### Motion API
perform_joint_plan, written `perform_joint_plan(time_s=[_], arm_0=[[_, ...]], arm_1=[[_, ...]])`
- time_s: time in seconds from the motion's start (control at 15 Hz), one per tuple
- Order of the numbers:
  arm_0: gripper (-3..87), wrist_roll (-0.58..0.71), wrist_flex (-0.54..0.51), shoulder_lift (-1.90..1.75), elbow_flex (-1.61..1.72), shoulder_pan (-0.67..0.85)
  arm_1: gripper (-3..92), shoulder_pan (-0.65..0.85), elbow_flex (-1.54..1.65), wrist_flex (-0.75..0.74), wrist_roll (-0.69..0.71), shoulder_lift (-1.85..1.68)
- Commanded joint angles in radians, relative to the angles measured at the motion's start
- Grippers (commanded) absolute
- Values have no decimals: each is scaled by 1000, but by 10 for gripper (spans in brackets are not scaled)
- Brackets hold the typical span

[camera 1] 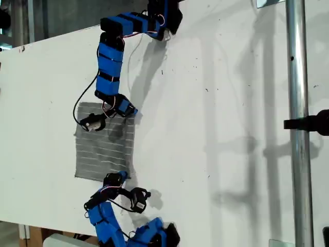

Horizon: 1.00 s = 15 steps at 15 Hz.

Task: Grasp corners of a towel and fold twice.

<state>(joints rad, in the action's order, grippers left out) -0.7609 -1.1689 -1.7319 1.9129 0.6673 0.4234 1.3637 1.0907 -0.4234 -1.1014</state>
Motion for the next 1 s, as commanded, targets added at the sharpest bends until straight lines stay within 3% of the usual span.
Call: perform_joint_plan(time_s=[0.0, 0.33, 0.67, 0.8, 0.93], arm_0=[[-28, -110, -26, -110, -9, -172], [-28, -411, -5, -170, 55, -568], [-28, -698, 67, -178, 40, -943], [-27, -721, 67, -212, 29, -982], [-27, -649, 71, -290, 100, -907]], arm_1=[[-3, -77, 55, 34, -32, -212], [-3, -364, 198, 222, -176, -534], [-3, -709, 209, 316, -385, -572], [-3, -739, 178, 308, -397, -572], [-3, -650, 209, 310, -359, -578]])
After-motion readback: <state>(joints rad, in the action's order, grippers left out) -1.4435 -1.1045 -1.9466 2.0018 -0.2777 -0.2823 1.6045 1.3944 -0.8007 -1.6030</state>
